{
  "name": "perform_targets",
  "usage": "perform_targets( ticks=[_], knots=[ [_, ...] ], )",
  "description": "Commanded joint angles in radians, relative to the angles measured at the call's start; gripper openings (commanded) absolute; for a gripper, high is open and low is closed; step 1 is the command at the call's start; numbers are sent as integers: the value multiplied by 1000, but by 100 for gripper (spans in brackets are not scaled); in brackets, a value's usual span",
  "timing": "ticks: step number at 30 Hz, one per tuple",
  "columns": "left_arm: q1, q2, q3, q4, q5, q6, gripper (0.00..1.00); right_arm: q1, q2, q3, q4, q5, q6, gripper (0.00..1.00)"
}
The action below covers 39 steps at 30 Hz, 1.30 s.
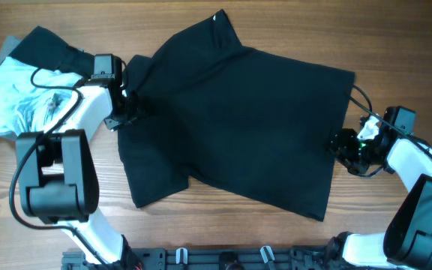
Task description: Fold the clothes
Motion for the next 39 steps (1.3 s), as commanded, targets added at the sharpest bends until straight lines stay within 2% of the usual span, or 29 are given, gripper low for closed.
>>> perform_targets(
  ticks=[1, 2, 3, 5, 6, 9, 16, 17, 18, 19, 21, 26, 28, 32, 36, 38, 39],
  knots=[
    [6, -107, -18, -5, -13, -2, 77, 11, 80, -97, -12, -27, -43, 54],
    [6, -127, -18, -5, -13, -2, 80, 11, 80, -97, -9, -23, -44, 45],
    [6, -145, -18, -5, -13, -2, 82, 11, 80, -97, 1, 10, -30, 30],
    [6, -166, -18, -5, -13, -2, 85, 6, 80, -93, 7, 170, 109, 6],
    [6, -169, -18, -6, -13, -2, 86, -5, 80, -87, 8, 275, 178, 4],
    [5, -169, -18, -20, -12, -2, 88, -66, 80, -39, 28, 419, 199, 4],
    [5, -169, -18, -24, -2, -2, 96, -216, 79, 155, 22, 418, 217, 4],
    [5, -169, -18, -24, 11, -2, 97, -227, 79, 184, 17, 400, 208, 14],
    [5, -169, -18, -24, 33, -2, 98, -234, 78, 212, 2, 377, 180, 48],
    [5, -169, -18, -23, 56, -2, 98, -235, 76, 240, -28, 355, 164, 61],
    [4, -169, -18, -24, 84, 2, 99, -235, 74, 296, -108, 330, 164, 64],
    [3, -169, -18, -61, 295, 148, 95, -235, 29, 349, -252, 262, 123, 67],
    [-3, -169, -19, -128, 355, 200, 88, -235, -5, 349, -321, 180, 96, 67],
    [-49, -169, -46, -299, 370, 214, 81, -235, -45, 348, -460, 105, 13, 68],
    [-141, -169, -145, -348, 377, 215, 81, -235, -45, 330, -533, 106, -22, 70],
    [-188, -169, -196, -345, 379, 204, 75, -235, -45, 308, -541, 108, -22, 72],
    [-212, -169, -223, -345, 383, 204, 69, -234, -45, 295, -539, 109, -23, 74]
  ],
)
